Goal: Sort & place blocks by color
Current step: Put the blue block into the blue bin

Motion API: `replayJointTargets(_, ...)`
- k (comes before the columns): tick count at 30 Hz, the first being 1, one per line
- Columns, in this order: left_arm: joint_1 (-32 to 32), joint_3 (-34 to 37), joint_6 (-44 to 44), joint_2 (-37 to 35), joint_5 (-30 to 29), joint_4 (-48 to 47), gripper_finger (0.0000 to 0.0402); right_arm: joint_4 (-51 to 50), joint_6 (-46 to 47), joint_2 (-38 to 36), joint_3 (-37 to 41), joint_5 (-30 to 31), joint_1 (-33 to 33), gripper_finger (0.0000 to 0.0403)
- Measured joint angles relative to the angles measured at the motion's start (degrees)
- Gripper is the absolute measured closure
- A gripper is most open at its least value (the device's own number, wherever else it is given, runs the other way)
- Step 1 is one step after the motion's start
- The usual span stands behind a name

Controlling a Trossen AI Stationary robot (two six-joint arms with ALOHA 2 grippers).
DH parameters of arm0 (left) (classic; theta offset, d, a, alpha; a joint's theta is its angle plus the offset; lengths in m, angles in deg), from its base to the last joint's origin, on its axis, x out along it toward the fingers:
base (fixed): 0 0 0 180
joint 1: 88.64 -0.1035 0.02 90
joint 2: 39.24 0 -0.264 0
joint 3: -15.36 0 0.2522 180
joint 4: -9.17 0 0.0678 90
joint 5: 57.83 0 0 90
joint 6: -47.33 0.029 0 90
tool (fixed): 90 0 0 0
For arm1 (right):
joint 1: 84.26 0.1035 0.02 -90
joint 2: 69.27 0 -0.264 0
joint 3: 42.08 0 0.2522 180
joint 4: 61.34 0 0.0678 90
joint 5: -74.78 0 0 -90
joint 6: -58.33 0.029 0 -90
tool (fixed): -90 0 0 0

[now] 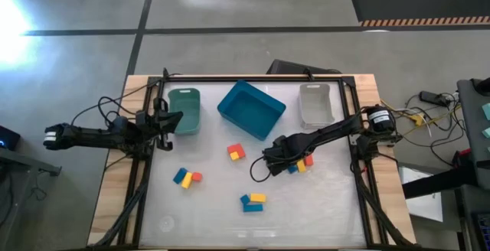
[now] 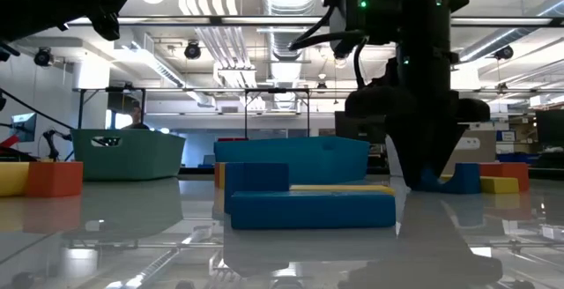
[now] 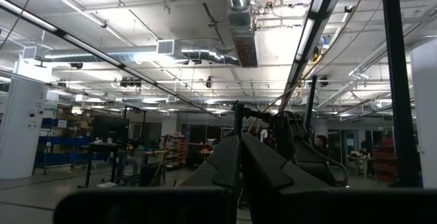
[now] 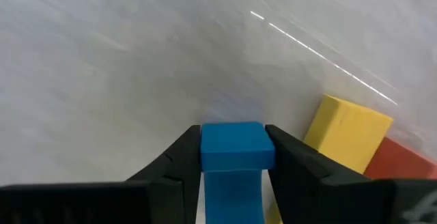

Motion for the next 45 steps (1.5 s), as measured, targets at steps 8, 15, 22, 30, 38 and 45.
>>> replayJointTargets(8,0.00,0.00,-0.02,0.00,0.00,0.00,0.0402,-0.08,-2.22,-0.63,-3.27,-0.07,-0.41,0.0282)
replayJointTargets(15,0.00,0.15,-0.02,0.00,0.00,-0.02,0.0402,-0.81,-9.56,-2.11,-9.80,0.02,-1.80,0.0282)
replayJointTargets(22,0.00,0.21,-0.03,0.00,0.00,-0.02,0.0402,-0.54,-18.70,-2.12,-16.53,0.60,-5.82,0.0282)
replayJointTargets(30,0.00,0.22,-0.02,-0.01,0.00,0.04,0.0402,-0.04,-28.65,-2.01,-23.87,2.41,-12.64,0.0282)
replayJointTargets(38,0.00,0.22,-0.02,-0.04,-0.02,0.09,0.0402,2.01,-38.45,-1.04,-26.91,5.09,-20.55,0.0282)
replayJointTargets(45,-0.02,0.22,0.39,-0.09,-0.07,0.35,0.0402,5.56,-43.53,2.86,-27.06,5.12,-27.13,0.0282)
